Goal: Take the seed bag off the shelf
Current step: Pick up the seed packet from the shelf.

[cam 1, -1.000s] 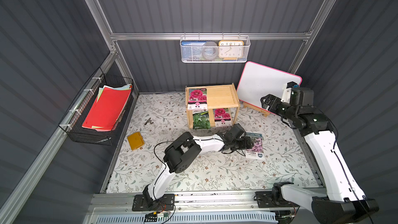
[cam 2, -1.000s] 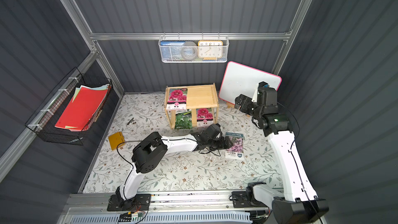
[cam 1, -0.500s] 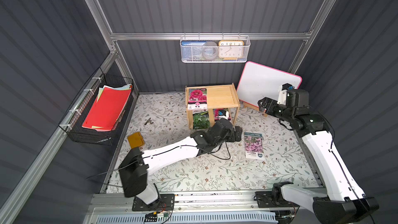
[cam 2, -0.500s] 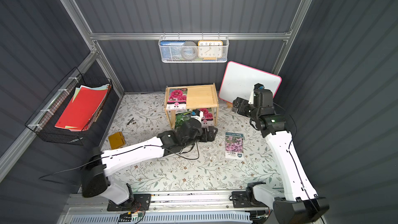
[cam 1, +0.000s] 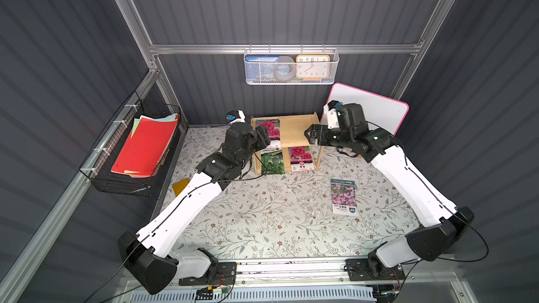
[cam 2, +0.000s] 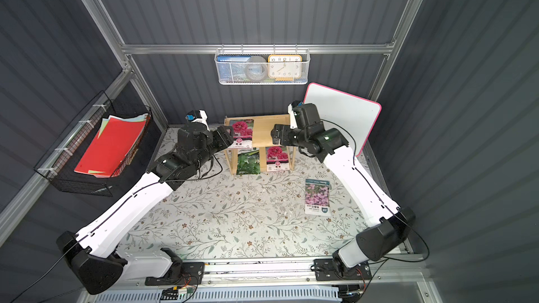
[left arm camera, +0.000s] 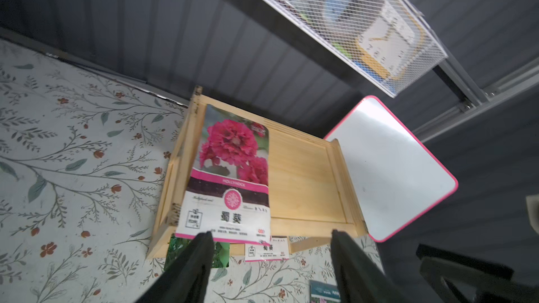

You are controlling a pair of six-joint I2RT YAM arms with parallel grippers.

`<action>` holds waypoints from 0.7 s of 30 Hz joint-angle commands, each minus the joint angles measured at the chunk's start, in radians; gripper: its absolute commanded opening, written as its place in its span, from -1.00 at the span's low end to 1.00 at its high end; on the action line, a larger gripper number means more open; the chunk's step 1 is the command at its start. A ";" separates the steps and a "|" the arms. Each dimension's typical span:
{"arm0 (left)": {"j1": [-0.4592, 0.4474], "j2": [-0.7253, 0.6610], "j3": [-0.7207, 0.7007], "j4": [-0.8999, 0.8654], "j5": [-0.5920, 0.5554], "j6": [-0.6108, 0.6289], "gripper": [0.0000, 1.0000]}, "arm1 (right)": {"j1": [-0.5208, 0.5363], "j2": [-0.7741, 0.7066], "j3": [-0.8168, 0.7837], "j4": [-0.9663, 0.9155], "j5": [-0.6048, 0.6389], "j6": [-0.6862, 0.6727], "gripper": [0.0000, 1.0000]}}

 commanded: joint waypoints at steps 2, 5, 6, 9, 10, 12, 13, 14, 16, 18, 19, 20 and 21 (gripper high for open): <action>0.152 0.049 0.001 0.011 0.199 0.080 -0.19 | 0.052 0.083 0.088 0.019 -0.014 0.063 0.83; 0.235 0.098 0.012 0.047 0.273 0.109 -0.23 | 0.064 0.145 0.125 0.044 -0.016 0.114 0.83; 0.253 0.117 0.021 0.051 0.294 0.117 -0.21 | 0.067 0.165 0.138 0.047 -0.019 0.129 0.83; 0.289 0.189 0.084 0.056 0.348 0.148 -0.19 | 0.080 0.226 0.189 0.049 0.000 0.163 0.82; 0.293 0.211 0.099 0.062 0.364 0.158 -0.18 | 0.084 0.244 0.208 0.042 0.013 0.169 0.82; 0.299 0.248 0.126 0.068 0.396 0.175 -0.19 | 0.088 0.274 0.241 0.026 0.032 0.179 0.82; 0.301 0.268 0.143 0.070 0.409 0.185 -0.21 | 0.089 0.290 0.257 0.021 0.035 0.185 0.82; 0.303 0.286 0.159 0.071 0.420 0.193 -0.23 | 0.091 0.302 0.270 0.015 0.034 0.193 0.82; 0.305 0.316 0.191 0.065 0.440 0.213 -0.28 | 0.093 0.317 0.284 0.005 0.027 0.210 0.82; 0.307 0.344 0.225 0.052 0.447 0.231 -0.35 | 0.105 0.316 0.271 0.007 0.027 0.235 0.81; 0.308 0.358 0.245 0.042 0.447 0.240 -0.38 | 0.113 0.308 0.252 0.016 0.029 0.250 0.80; 0.310 0.370 0.263 0.035 0.445 0.249 -0.44 | 0.123 0.295 0.230 0.026 0.036 0.261 0.80; 0.310 0.380 0.277 0.027 0.443 0.257 -0.48 | 0.132 0.282 0.210 0.033 0.046 0.278 0.80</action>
